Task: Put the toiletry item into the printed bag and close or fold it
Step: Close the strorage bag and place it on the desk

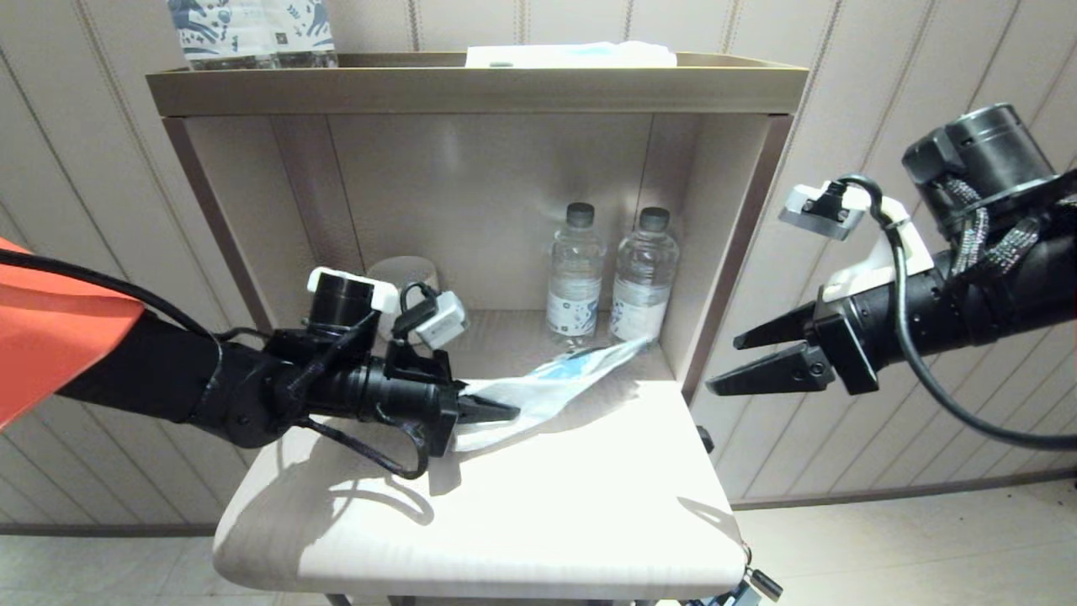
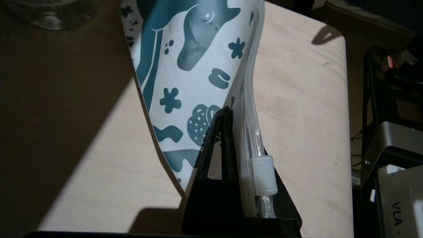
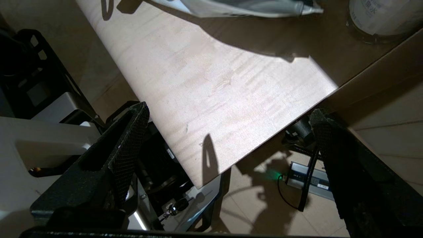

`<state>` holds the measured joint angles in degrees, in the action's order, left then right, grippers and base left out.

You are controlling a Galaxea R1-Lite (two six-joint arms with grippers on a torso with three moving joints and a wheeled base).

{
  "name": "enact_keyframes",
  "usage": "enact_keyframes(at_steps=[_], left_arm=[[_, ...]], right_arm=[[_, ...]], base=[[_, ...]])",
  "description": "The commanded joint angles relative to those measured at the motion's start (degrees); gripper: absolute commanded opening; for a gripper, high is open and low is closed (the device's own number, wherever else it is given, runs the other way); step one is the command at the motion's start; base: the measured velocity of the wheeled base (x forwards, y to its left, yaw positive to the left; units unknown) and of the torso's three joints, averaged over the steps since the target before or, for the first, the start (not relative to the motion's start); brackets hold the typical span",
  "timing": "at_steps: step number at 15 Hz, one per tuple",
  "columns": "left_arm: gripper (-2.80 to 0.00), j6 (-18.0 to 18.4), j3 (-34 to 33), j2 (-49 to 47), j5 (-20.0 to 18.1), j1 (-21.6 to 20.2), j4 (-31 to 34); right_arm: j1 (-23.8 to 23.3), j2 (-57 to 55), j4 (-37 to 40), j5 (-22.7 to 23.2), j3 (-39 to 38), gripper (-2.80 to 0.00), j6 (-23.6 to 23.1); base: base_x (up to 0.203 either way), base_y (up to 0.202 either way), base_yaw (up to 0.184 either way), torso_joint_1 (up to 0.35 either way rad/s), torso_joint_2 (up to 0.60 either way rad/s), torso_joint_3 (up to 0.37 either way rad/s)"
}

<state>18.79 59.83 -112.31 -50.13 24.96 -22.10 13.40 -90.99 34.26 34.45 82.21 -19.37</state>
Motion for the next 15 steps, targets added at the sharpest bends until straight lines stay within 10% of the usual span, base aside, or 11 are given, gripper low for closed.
enact_keyframes(at_steps=[1, 6, 15], left_arm=[[-2.8, -2.56, 0.9, 3.96, -0.45, -1.08, -0.2], [-2.8, -9.88, 3.27, 6.91, -3.36, -3.94, -0.22], [-2.8, -7.84, 3.32, -2.03, -3.71, -2.47, -0.22]], right_arm=[[-0.3, -0.37, 0.2, 0.18, 0.09, 0.0, -0.14], [-0.14, -0.77, 0.2, 0.18, 0.23, 0.0, -0.14], [-0.21, -1.73, 0.2, 0.18, 0.43, 0.0, -0.14]], base=[[0.0, 0.0, 0.0, 0.0, 0.0, 0.0], [0.0, 0.0, 0.0, 0.0, 0.0, 0.0], [0.0, 0.0, 0.0, 0.0, 0.0, 0.0]])
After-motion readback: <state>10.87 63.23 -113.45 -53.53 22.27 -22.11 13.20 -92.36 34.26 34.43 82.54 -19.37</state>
